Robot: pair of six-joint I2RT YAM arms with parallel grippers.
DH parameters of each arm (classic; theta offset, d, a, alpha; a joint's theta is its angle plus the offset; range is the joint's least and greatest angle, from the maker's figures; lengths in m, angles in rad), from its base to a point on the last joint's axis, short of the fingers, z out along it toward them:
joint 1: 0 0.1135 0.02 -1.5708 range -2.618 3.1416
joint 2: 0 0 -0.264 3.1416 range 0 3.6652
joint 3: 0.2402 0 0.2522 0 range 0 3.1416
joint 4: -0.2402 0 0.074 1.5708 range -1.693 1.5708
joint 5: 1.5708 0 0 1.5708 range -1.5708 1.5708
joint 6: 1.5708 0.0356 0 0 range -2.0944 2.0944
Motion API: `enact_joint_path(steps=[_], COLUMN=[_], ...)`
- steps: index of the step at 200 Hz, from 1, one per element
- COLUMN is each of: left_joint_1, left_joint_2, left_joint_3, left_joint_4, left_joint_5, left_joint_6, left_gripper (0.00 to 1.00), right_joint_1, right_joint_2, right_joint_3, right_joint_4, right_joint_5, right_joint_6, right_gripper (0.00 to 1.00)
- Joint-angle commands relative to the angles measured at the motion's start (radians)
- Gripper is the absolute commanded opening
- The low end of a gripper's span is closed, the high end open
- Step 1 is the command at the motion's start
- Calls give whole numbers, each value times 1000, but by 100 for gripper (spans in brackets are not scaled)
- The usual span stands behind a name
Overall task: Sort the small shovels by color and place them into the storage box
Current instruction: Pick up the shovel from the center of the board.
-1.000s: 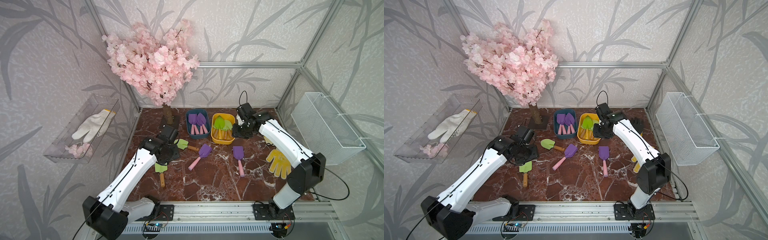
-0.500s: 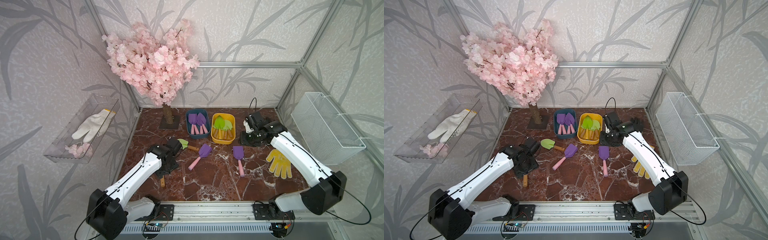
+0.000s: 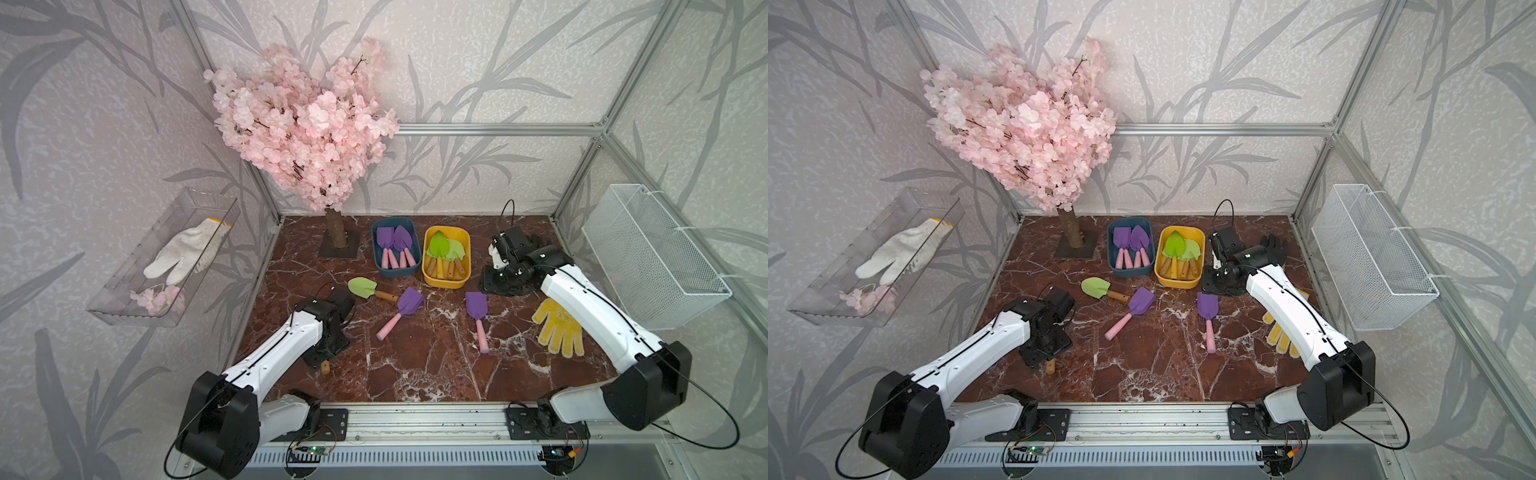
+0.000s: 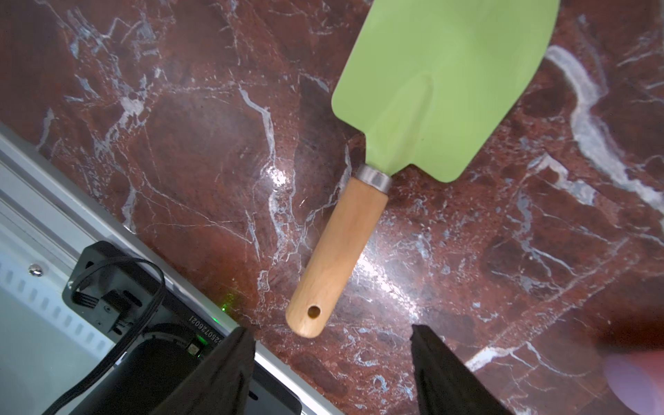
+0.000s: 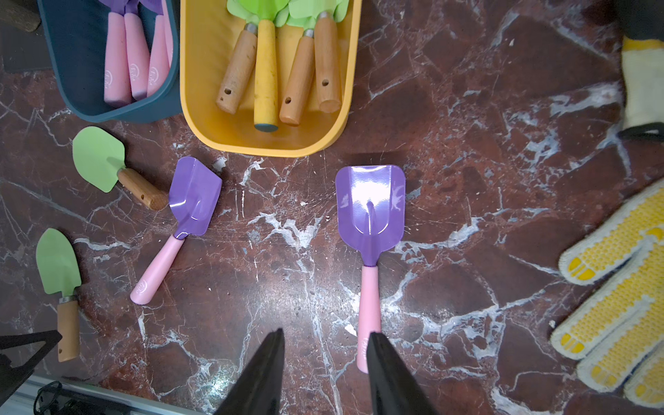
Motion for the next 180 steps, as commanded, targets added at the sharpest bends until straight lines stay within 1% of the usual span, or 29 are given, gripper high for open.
enact_joint_path(steps=[1,32,57,119,180], left_joint_1=[38,69,82,107,128], left_joint_2=[21,74,91,108,131], left_joint_3=[-17,-22,-51,-82,-72], left_joint_4=[35,63,99,131,141], left_joint_5=[43,86,106,110,98], left_joint_6=[61,114,124,137,162], left_gripper=[72,72,71,68,63], right_joint_1=[-8,-8,-8,-10,-10], right_joint_2=[-26,-22,-18,-8,-2], right_joint_3=[-12,-18,-20,-25,-24], right_joint_4=[10,17,17,20,24], right_joint_5=[-4,-6,-3,-6,-4], right_joint_6=[-13,-8,-8,-7,-5], right_gripper=[43,43,43,43,43])
